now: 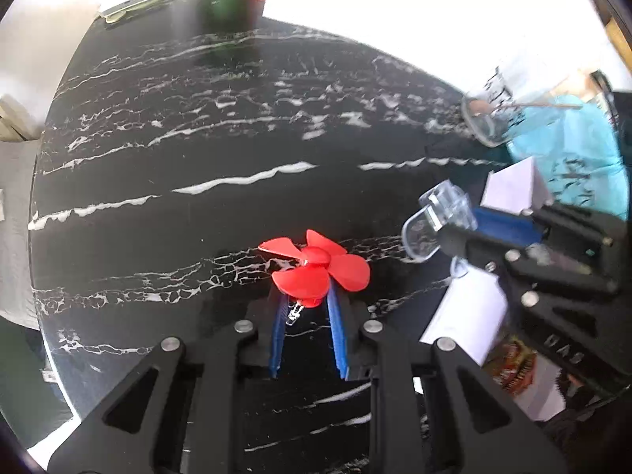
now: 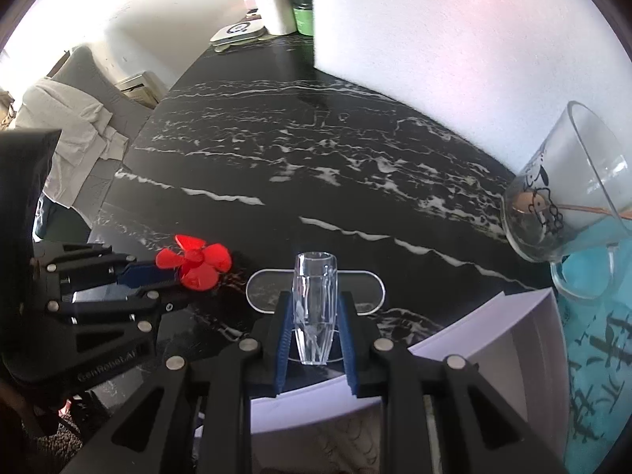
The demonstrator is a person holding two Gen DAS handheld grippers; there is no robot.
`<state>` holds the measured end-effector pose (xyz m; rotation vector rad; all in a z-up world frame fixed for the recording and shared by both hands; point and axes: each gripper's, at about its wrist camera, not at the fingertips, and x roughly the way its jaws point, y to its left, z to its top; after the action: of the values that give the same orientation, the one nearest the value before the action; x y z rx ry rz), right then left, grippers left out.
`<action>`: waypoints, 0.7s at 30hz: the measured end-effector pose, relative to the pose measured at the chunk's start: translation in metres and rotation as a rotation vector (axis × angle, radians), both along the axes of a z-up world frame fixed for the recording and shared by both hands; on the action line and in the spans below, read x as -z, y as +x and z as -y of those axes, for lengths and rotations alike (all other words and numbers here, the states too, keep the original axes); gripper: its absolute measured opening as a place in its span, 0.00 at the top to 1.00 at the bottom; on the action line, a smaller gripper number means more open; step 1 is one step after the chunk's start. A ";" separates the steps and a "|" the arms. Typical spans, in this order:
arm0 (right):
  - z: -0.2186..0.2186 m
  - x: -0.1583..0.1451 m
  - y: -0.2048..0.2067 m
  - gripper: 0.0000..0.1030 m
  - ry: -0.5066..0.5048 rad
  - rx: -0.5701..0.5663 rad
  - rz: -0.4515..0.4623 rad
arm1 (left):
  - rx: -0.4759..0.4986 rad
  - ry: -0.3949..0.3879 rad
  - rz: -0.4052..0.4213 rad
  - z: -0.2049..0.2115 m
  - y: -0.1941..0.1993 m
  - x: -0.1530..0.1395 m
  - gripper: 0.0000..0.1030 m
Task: Organize objects
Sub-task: 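Lift and carry the propeller and airplane over the white box with both grippers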
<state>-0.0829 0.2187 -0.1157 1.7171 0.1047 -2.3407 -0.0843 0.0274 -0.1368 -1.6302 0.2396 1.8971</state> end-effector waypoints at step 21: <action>0.075 -0.064 0.052 0.78 -0.052 -0.150 -0.089 | -0.052 0.045 -0.102 0.081 0.022 -0.075 0.82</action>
<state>-0.0311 0.1438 -0.0515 1.5259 0.1802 -2.2888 -0.0620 -0.0534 -0.0621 -1.5254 0.1971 2.0136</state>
